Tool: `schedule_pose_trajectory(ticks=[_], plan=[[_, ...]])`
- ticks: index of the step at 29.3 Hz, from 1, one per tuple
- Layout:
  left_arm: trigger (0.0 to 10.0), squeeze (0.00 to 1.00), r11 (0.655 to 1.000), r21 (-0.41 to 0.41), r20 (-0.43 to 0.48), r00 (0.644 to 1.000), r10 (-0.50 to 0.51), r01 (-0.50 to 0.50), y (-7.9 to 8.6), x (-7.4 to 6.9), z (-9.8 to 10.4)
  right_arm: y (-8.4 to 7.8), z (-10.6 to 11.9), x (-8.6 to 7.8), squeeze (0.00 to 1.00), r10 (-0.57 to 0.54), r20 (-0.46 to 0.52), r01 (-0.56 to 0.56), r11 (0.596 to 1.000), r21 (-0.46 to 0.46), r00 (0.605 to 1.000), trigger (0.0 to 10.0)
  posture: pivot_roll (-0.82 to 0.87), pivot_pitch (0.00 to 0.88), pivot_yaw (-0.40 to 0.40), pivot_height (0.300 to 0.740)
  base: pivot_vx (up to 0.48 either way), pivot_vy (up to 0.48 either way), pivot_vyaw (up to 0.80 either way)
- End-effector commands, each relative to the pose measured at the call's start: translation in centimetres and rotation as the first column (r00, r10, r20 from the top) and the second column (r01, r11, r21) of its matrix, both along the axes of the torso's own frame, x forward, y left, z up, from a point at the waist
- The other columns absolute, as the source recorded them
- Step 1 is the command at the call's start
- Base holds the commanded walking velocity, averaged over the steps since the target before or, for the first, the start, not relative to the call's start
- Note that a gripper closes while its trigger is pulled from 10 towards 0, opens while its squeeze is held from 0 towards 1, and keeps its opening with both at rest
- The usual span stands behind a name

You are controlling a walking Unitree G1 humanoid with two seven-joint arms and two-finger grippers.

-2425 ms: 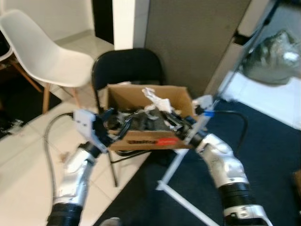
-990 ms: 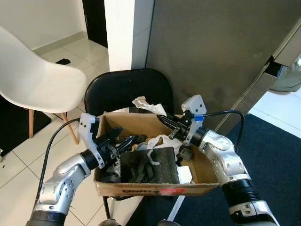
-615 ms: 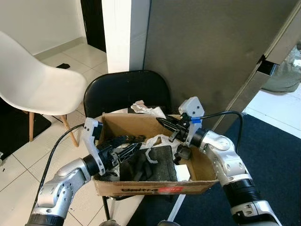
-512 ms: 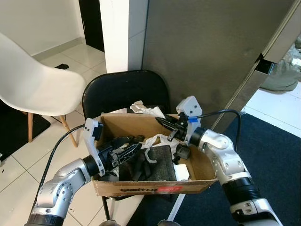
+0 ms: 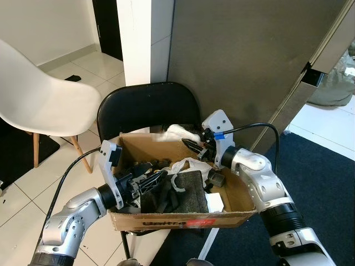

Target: Picking trash to rubbish bin

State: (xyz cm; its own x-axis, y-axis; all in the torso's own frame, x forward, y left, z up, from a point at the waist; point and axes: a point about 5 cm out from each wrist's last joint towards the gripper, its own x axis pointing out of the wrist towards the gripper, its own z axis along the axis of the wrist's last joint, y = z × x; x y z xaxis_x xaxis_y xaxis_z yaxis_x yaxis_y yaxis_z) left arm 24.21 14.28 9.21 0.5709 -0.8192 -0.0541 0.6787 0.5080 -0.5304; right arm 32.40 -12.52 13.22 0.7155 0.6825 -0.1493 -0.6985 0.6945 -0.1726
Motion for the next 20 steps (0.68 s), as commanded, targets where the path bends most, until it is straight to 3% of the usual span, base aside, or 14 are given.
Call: schedule_pose_trajectory(ticks=[1, 9, 13, 14, 16, 17, 18, 20], plan=[[10.0, 0.0, 1.0, 0.02, 0.003, 1.0, -0.016, 0.016, 0.2, -0.2, 0.0, -0.2, -0.2, 0.0, 1.0, -0.017, -0.017, 0.017, 1.0, 0.0, 1.0, 10.0, 0.06, 0.0, -0.057, 0.74, 0.0, 0.0, 0.0], [10.0, 0.0, 1.0, 0.025, 0.007, 1.0, -0.016, 0.015, 0.3, -0.2, -0.2, -0.3, -0.3, 0.1, 1.0, -0.039, -0.025, 0.039, 0.999, 0.018, 0.999, 10.0, 0.06, 0.0, -0.057, 0.74, 0.0, 0.0, 0.0], [10.0, 0.0, 0.999, 0.035, 0.044, 0.999, -0.001, -0.001, 0.4, 0.0, -0.1, -0.5, 0.0, 0.3, 1.0, -0.064, -0.039, 0.067, 0.993, 0.093, 0.997, 10.0, 0.06, 0.0, -0.06, 0.74, 0.0, 0.0, 0.0], [10.0, 0.0, 0.999, 0.04, 0.066, 0.998, 0.011, -0.014, 0.5, 0.1, 0.0, -0.5, 0.2, 0.3, 0.0, -0.066, -0.056, 0.074, 0.986, 0.152, 0.996, 10.0, 0.06, 0.0, -0.06, 0.74, 0.0, 0.0, 0.0], [10.0, 0.0, 0.996, 0.06, 0.142, 0.988, 0.059, -0.068, 0.7, 0.6, 0.2, -0.5, 1.1, 0.3, 0.0, -0.049, -0.107, 0.084, 0.931, 0.355, 0.993, 10.0, 0.06, 0.0, -0.063, 0.74, 0.0, 0.0, 0.0], [10.0, 0.0, 0.996, 0.06, 0.142, 0.988, 0.059, -0.068, 0.7, 0.6, 0.2, -0.5, 1.1, 0.3, 0.0, -0.049, -0.107, 0.084, 0.931, 0.355, 0.993, 10.0, 0.06, 0.0, -0.063, 0.74, 0.0, 0.0, 0.0], [10.0, 0.0, 0.99, 0.081, 0.17, 0.98, 0.099, -0.114, 0.8, 1.1, 0.2, -0.4, 1.7, 0.1, 0.0, -0.015, -0.122, 0.069, 0.889, 0.453, 0.992, 10.0, 0.06, 0.0, -0.063, 0.74, 0.0, 0.0, 0.0], [10.0, 0.0, 0.976, 0.08, 0.222, 0.958, 0.183, -0.205, 0.9, 2.3, 0.7, -0.2, 2.0, -0.2, 0.0, 0.034, -0.129, 0.042, 0.838, 0.545, 0.991, 10.0, 0.06, 0.0, -0.063, 0.74, 0.0, 0.0, 0.0]])
